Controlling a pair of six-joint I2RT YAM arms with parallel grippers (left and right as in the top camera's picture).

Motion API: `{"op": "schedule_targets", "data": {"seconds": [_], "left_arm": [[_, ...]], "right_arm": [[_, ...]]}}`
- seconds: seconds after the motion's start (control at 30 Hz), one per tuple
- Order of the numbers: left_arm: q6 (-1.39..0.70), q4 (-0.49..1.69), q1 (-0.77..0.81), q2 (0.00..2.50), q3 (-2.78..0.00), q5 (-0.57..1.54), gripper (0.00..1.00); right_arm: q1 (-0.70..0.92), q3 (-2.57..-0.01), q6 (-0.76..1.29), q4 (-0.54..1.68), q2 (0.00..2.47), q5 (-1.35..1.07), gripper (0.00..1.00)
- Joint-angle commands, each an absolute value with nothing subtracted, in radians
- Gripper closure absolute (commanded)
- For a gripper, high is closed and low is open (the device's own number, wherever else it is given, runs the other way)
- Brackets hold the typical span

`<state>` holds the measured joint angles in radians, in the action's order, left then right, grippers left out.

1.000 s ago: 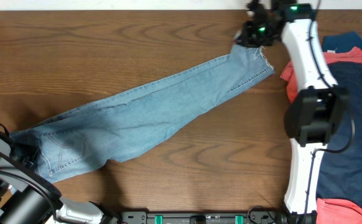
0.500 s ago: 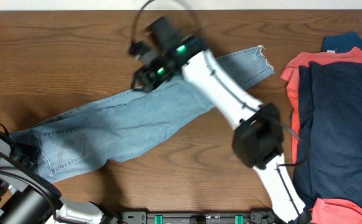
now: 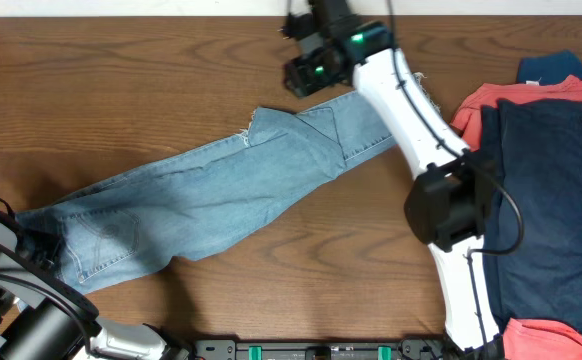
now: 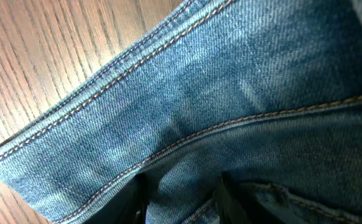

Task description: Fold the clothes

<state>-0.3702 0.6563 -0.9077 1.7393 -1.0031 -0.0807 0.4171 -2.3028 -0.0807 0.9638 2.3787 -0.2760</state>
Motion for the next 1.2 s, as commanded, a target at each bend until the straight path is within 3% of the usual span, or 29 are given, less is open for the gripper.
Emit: {"op": "schedule_targets", "data": {"seconds": [0.0,0.3,0.5,0.53,0.63,0.7,1.0,1.17], "left_arm": [[-0.376,0.645,-0.906,1.760,-1.000,-0.059,0.62],[-0.376,0.645,-0.906,1.760,-1.000,-0.059,0.62],[-0.376,0.645,-0.906,1.760,-1.000,-0.059,0.62],[-0.376,0.645,-0.906,1.760,-1.000,-0.059,0.62],[-0.376,0.645,-0.906,1.760,-1.000,-0.059,0.61],[-0.376,0.647,-0.906,1.760,-1.000,-0.059,0.61],[-0.376,0.649,-0.906,1.760,-1.000,-0.059,0.61],[-0.376,0.649,-0.906,1.760,-1.000,-0.059,0.61]], "right_arm": [[0.421,-2.285,-0.250,0.956,2.425,-0.354,0.43],[0.412,-2.285,-0.388,0.939,2.522,-0.258,0.44],[0.398,-2.285,-0.507,1.029,2.533,-0.361,0.50],[0.397,-2.285,-0.523,1.045,2.533,-0.382,0.51],[0.396,-2.285,-0.557,1.098,2.537,-0.420,0.69],[0.396,-2.285,-0.590,1.147,2.538,-0.464,0.70],[0.396,-2.285,-0.744,1.309,2.536,-0.547,0.46],[0.398,-2.285,-0.780,1.340,2.536,-0.601,0.48]]}}
